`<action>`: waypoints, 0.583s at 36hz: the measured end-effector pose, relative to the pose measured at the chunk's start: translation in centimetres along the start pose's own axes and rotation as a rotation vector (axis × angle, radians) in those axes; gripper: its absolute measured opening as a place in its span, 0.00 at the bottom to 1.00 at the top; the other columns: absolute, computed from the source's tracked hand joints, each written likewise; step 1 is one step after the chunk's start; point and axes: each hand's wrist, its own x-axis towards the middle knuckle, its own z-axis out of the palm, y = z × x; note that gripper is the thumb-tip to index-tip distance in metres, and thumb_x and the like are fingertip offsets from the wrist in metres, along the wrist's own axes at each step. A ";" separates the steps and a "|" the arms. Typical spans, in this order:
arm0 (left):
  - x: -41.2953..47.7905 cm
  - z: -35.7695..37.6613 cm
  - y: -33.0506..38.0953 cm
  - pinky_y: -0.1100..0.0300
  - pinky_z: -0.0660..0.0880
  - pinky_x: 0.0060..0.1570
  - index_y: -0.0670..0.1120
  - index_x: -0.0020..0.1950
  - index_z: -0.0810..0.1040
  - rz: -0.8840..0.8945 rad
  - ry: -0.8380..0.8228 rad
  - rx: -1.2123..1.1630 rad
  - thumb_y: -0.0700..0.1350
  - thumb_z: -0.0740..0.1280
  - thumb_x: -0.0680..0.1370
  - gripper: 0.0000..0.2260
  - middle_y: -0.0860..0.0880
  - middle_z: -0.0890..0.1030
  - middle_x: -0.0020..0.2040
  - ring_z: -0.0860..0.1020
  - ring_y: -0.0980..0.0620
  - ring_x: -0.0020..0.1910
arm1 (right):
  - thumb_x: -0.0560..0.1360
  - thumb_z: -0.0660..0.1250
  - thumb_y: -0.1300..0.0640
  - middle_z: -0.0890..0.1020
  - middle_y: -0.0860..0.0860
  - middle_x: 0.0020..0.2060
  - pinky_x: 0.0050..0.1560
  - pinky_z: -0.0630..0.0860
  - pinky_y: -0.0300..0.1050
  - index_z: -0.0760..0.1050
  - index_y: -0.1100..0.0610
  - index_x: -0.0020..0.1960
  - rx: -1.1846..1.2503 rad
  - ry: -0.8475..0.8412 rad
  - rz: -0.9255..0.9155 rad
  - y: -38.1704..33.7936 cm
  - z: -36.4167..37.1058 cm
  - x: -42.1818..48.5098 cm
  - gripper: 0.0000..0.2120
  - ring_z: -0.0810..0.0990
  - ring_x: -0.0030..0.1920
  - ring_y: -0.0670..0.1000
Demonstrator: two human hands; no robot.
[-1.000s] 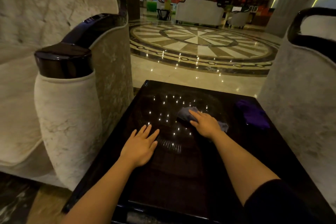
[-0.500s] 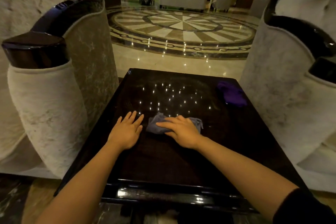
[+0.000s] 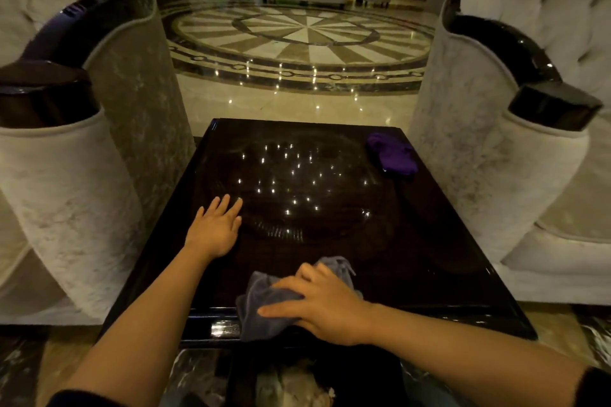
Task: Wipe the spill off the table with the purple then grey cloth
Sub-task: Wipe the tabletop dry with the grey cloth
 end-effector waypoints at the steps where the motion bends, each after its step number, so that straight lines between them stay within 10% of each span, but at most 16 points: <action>1: 0.1 0.0 0.1 0.47 0.47 0.74 0.49 0.76 0.49 -0.003 -0.001 -0.006 0.50 0.46 0.82 0.22 0.45 0.48 0.78 0.46 0.46 0.76 | 0.73 0.67 0.55 0.79 0.54 0.58 0.42 0.70 0.46 0.72 0.46 0.63 0.006 -0.021 -0.017 -0.1 -0.2 -0.3 0.19 0.76 0.43 0.57; 8: 0.3 0.3 0.0 0.47 0.46 0.74 0.50 0.75 0.49 -0.012 0.024 -0.022 0.50 0.46 0.82 0.22 0.46 0.49 0.78 0.46 0.46 0.76 | 0.73 0.65 0.63 0.80 0.58 0.58 0.45 0.73 0.51 0.75 0.53 0.61 0.079 0.056 0.016 1.2 -3.3 -0.3 0.17 0.77 0.45 0.61; 21: 0.2 0.7 -0.1 0.48 0.45 0.74 0.51 0.75 0.48 -0.017 0.047 -0.013 0.51 0.45 0.82 0.22 0.46 0.47 0.78 0.45 0.48 0.76 | 0.78 0.58 0.52 0.66 0.56 0.69 0.61 0.64 0.57 0.59 0.46 0.71 -0.117 0.224 0.751 16.8 -7.1 1.3 0.22 0.65 0.64 0.61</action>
